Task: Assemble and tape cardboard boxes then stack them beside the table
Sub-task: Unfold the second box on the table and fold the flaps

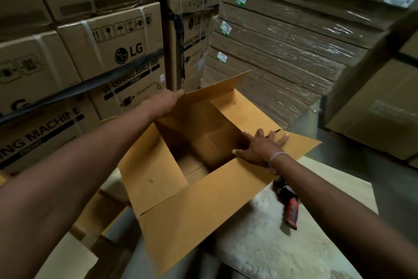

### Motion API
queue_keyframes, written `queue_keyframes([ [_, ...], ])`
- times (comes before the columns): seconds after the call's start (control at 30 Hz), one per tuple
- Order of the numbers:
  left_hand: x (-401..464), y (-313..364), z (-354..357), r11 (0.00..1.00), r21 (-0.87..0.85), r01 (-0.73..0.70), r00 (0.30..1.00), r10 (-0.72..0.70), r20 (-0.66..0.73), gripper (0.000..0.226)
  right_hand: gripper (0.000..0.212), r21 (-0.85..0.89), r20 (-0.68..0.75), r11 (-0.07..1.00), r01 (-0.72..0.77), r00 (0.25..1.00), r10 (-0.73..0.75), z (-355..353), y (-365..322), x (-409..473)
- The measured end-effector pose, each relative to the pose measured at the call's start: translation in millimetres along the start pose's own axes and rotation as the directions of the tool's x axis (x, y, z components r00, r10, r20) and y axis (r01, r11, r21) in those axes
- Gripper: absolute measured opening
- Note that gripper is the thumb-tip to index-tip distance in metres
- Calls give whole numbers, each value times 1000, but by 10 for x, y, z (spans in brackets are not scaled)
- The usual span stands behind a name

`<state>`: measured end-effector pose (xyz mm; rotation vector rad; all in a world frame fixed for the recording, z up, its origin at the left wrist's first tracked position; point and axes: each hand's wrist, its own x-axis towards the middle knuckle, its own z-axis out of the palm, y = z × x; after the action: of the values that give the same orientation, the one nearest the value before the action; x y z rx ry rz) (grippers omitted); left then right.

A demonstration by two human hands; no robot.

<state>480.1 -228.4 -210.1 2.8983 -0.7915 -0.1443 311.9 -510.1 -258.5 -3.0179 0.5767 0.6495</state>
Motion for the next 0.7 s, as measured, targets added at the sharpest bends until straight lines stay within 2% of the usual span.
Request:
queue_keyframes([
  [0.07,-65,66,74,999,39,5,999,-4,-43,39,84,26,10,999,-24,1000,24,70,-11,-11],
  [0.13,-149,125,140,999,30,28,996,-25,-83,32,85,47,-18,998,-52,998,53,98,-60,-47],
  [0.27,-318,399,270,991,62,115,986,-107,-125,31,108,161,-149,959,-235,954,259,115,-146,-263],
  [0.33,-375,517,330,986,74,151,984,-142,-112,31,113,255,-135,924,-285,936,326,142,-110,-307],
  [0.43,-431,561,483,991,49,121,992,-118,-47,20,105,422,-116,861,-284,925,362,166,13,-214],
  [0.53,-468,627,550,977,111,185,973,-198,120,40,97,472,-145,853,-223,935,325,80,129,-28],
  [0.6,-503,696,536,966,177,188,959,-219,179,61,94,452,-178,871,-191,938,299,-65,172,74],
  [0.67,-510,748,514,963,234,134,959,-185,213,71,83,452,-219,879,-155,936,277,-225,199,148],
  [0.7,-503,759,506,962,263,78,969,-135,206,68,69,499,-257,858,-121,925,280,-305,215,180],
])
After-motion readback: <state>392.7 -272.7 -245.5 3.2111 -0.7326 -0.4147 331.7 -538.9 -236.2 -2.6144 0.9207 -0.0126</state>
